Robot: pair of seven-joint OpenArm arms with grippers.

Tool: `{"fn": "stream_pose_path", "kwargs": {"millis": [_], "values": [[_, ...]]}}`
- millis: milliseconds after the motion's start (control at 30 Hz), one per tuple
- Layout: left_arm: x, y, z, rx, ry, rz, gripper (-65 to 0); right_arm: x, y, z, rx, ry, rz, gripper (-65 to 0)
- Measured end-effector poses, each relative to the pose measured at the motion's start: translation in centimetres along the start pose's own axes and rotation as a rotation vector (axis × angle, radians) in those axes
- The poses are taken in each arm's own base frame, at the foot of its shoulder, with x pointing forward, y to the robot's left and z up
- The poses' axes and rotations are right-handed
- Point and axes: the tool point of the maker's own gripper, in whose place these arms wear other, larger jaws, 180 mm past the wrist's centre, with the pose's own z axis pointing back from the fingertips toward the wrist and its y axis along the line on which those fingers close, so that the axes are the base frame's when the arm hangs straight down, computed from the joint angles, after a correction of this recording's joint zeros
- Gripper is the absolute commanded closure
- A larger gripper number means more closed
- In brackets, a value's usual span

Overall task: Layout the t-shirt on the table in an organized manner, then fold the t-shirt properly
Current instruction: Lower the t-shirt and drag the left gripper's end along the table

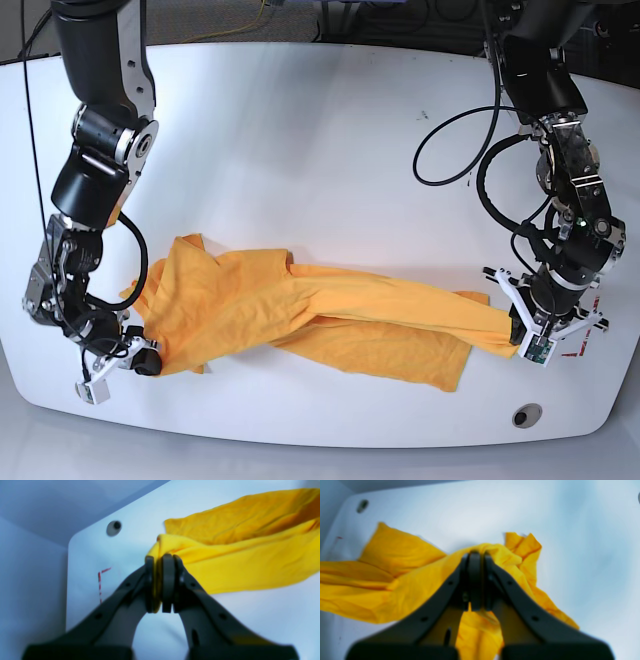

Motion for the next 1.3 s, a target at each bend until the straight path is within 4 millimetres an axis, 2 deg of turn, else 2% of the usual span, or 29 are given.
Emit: {"fn": "stream_pose_path", "kwargs": {"millis": [67,100,233,333,467,567,767,900,1100,1200,1300], "values": [[-0.4,0.1,0.0,0.005,0.016,-0.001,-3.2,0.6,0.4,-1.0,0.017,0.018,0.013,-2.1],[-0.5,0.1,0.0,0.004,0.017,-0.002,-3.2,1.1,0.6,-1.2,0.025,0.013,0.014,-5.4],[-0.7,-0.3,0.0,-0.008,0.017,0.000,-3.2,3.7,2.3,-2.4,0.067,-0.038,0.036,-23.7],[-1.1,-0.6,0.0,-0.014,0.026,0.000,-3.2,4.5,2.7,-2.6,0.073,-0.036,0.053,-37.8],[-1.3,-0.6,0.0,-0.014,0.032,0.000,-3.2,4.5,2.0,-2.3,0.054,-0.033,0.043,-56.3],[-1.1,-0.6,0.0,-0.013,0.028,0.000,-3.2,3.4,0.5,-1.7,0.025,0.000,0.043,-65.0],[-1.2,-0.7,0.0,-0.014,0.028,0.002,-3.2,-0.9,-3.3,1.2,-0.073,0.126,0.079,-65.0],[-1.1,-0.6,0.0,-0.014,0.026,0.002,-3.2,-4.4,-4.5,3.3,-0.110,0.180,0.087,-65.0],[-1.2,-0.6,0.0,-0.013,0.029,0.002,-3.2,-9.7,-3.7,5.5,-0.069,0.191,0.019,-65.0],[-1.2,-0.6,0.0,-0.014,0.028,0.003,-3.2,-12.2,-3.0,5.7,-0.038,0.212,-0.016,-65.0],[-1.3,-0.9,0.0,-0.019,0.027,0.004,-3.2,-13.8,-2.1,5.4,-0.012,0.228,-0.044,-65.0]]}}
